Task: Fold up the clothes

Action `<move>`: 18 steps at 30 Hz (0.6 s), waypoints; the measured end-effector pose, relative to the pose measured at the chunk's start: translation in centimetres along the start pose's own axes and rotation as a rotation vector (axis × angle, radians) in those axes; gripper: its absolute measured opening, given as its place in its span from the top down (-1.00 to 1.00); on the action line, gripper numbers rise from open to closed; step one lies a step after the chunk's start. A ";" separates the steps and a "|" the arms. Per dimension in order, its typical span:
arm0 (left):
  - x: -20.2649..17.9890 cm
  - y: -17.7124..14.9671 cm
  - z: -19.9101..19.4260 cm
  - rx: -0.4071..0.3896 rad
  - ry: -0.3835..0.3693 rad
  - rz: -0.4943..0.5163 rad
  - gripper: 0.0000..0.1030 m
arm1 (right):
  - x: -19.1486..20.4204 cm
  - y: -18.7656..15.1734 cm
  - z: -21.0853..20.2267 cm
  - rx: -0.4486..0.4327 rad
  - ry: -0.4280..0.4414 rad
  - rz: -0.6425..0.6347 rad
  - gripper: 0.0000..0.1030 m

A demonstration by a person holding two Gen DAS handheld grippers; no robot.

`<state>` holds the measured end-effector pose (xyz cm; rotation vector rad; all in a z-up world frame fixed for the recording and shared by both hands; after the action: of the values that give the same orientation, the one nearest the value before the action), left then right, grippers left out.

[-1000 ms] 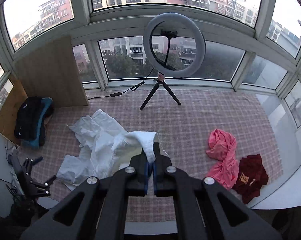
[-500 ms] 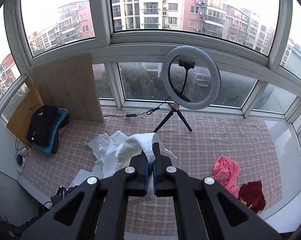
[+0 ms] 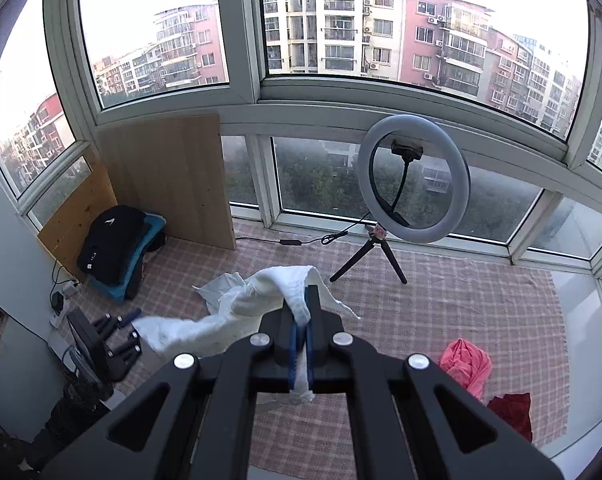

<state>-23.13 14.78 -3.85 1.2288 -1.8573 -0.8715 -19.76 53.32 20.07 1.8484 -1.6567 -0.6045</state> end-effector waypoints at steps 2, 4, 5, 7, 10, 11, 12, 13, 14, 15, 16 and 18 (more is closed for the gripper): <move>1.0 1.6 -0.1 -0.049 0.058 0.022 0.61 | -0.2 -0.2 -0.2 -0.005 0.012 0.010 0.94; 0.4 1.4 1.0 -0.065 0.044 0.015 0.53 | -0.2 -0.1 -0.1 -0.004 0.012 0.009 0.94; -0.5 0.5 1.9 -0.056 0.014 0.002 0.30 | -0.2 0.0 0.0 -0.002 0.012 0.011 0.94; -3.3 -2.2 4.1 -0.002 -0.065 -0.005 -0.13 | -0.2 0.0 0.6 0.007 0.012 0.018 0.94; -8.1 -6.8 5.7 0.108 -0.159 0.036 -0.17 | 0.3 -0.1 1.8 0.037 0.003 0.011 0.94; -9.1 -7.6 5.3 0.117 -0.172 0.041 -0.17 | 0.5 -0.2 2.2 0.046 -0.001 0.005 0.94; -9.9 -8.0 4.7 0.115 -0.192 0.041 -0.17 | 0.6 -0.2 2.5 0.052 -0.002 0.001 0.94; -10.6 -8.3 3.9 0.113 -0.212 0.036 -0.17 | 0.7 -0.3 2.7 0.056 -0.001 -0.003 0.94; -10.9 -8.1 3.1 0.114 -0.233 0.023 -0.17 | 0.9 -0.3 2.9 0.060 -0.001 -0.008 0.94; -11.3 -7.8 2.1 0.106 -0.254 0.011 -0.18 | 1.0 -0.3 3.1 0.064 -0.001 -0.012 0.94; -11.6 -6.9 1.0 0.084 -0.271 0.005 -0.18 | 1.0 -0.4 3.2 0.066 0.000 -0.013 0.94; -12.4 -4.0 -0.8 0.013 -0.302 0.015 -0.33 | 1.0 -0.5 3.3 0.070 0.006 -0.015 0.94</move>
<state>-17.28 25.05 -9.38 1.1380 -2.1080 -1.0870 -21.52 51.98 17.37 1.9115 -1.6809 -0.5532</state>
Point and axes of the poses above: each gripper's, at about its wrist camera, not at the fingertips, and z roughly the way its jaws point, x to its left, y to its top, the point moved 6 cm from there along z, roughly the way its jaws point
